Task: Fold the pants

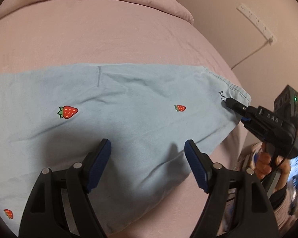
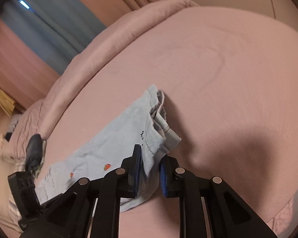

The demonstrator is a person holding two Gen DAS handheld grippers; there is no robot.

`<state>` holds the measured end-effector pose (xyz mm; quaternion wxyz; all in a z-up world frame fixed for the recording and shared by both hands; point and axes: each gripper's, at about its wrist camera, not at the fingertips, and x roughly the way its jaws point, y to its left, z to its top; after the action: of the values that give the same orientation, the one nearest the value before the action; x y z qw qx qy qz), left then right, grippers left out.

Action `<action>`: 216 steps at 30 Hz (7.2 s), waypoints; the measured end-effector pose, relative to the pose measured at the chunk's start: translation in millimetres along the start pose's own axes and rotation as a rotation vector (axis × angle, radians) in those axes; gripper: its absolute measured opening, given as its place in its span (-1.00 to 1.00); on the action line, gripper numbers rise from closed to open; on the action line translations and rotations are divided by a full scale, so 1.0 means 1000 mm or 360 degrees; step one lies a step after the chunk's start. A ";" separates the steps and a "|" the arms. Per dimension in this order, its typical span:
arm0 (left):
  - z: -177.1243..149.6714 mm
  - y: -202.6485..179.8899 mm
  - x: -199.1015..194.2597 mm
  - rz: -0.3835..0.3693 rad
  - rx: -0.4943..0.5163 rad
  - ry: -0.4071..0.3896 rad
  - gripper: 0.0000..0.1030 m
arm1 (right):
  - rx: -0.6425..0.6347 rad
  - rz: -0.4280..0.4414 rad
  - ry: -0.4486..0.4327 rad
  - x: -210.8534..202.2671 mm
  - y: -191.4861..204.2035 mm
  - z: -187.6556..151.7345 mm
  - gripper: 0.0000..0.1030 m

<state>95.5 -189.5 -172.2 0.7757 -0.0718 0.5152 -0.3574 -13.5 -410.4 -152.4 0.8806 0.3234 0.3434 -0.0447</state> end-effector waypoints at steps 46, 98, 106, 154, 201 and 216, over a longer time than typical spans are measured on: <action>-0.002 0.015 -0.016 -0.0111 -0.0110 -0.0014 0.48 | 0.0650 0.0457 0.0333 0.041 -0.073 0.022 0.13; -0.006 0.127 -0.111 -0.0520 -0.0723 -0.0416 0.50 | -0.1281 0.0247 0.0536 0.054 0.247 -0.099 -0.82; -0.010 0.149 -0.106 -0.0487 -0.0788 -0.0314 -0.04 | -0.1352 0.0260 0.0559 0.074 0.266 -0.123 -0.82; -0.025 0.176 -0.166 0.0287 -0.0569 -0.0328 -0.41 | -0.1004 0.0122 0.0556 0.067 0.175 -0.088 -0.04; -0.117 0.155 -0.167 0.0102 -0.0654 -0.0347 -0.54 | -0.1767 0.0474 0.0793 0.129 0.329 -0.163 -0.89; -0.104 0.149 -0.149 0.0116 -0.0598 -0.0324 -0.38 | -0.1531 0.0308 0.0881 0.163 0.330 -0.135 -0.90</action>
<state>46.7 40.8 -180.0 0.8092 -0.2321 0.4939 -0.2176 131.6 -46.5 -153.3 0.8061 -0.0848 0.5121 0.2843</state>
